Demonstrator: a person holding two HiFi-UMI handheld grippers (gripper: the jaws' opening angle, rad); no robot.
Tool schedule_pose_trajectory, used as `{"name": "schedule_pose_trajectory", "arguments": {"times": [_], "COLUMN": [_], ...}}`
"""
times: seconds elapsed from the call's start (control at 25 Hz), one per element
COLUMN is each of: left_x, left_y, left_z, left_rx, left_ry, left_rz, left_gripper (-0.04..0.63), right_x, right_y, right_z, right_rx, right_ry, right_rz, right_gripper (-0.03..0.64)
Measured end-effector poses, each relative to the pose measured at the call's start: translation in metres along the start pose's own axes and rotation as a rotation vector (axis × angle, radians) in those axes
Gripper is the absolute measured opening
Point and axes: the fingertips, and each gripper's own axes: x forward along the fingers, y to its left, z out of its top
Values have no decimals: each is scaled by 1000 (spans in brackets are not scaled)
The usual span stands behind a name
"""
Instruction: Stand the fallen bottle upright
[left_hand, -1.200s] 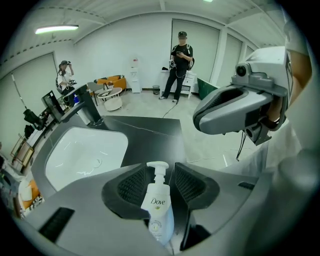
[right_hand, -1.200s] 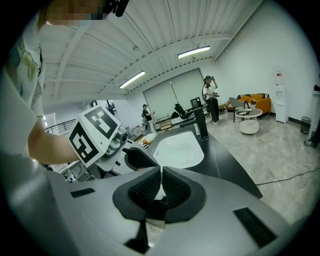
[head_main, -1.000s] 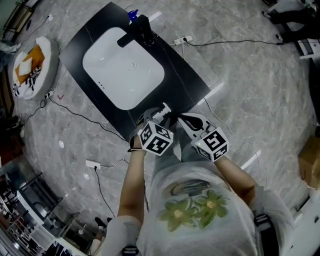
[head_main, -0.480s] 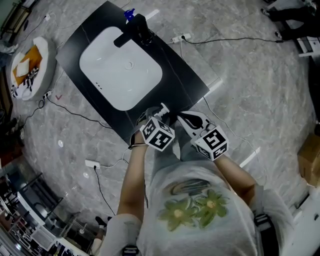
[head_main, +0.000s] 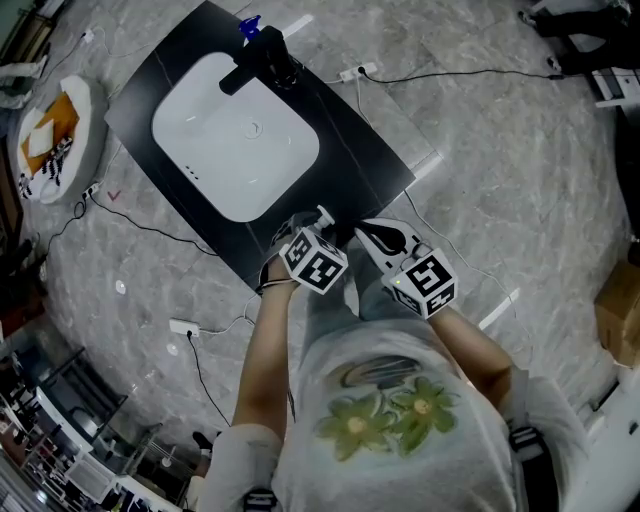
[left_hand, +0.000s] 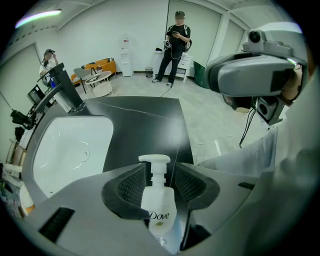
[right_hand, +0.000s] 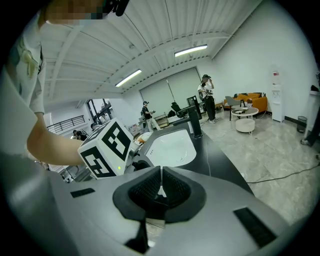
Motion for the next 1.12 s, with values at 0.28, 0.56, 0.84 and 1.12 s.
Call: {"name": "schedule_pose_trajectory", "arguments": {"times": [0.28, 0.56, 0.84, 1.12], "left_x": [11, 16, 19, 18], "left_y": [-1, 1, 4, 2], "left_z": [-3, -5, -6, -7], "left_rx": [3, 2, 11, 28], "left_ry": [21, 36, 40, 38], "left_rz": [-16, -8, 4, 9], "left_gripper": [190, 186, 151, 126], "right_x": [-3, -4, -3, -4], "right_y": [-8, -9, -7, -7], "right_z": [-1, -4, -4, -5], "right_rx": [7, 13, 17, 18], "right_ry": [1, 3, 1, 1], "right_rz": [-16, -17, -14, -16], "right_gripper": [43, 43, 43, 43]}}
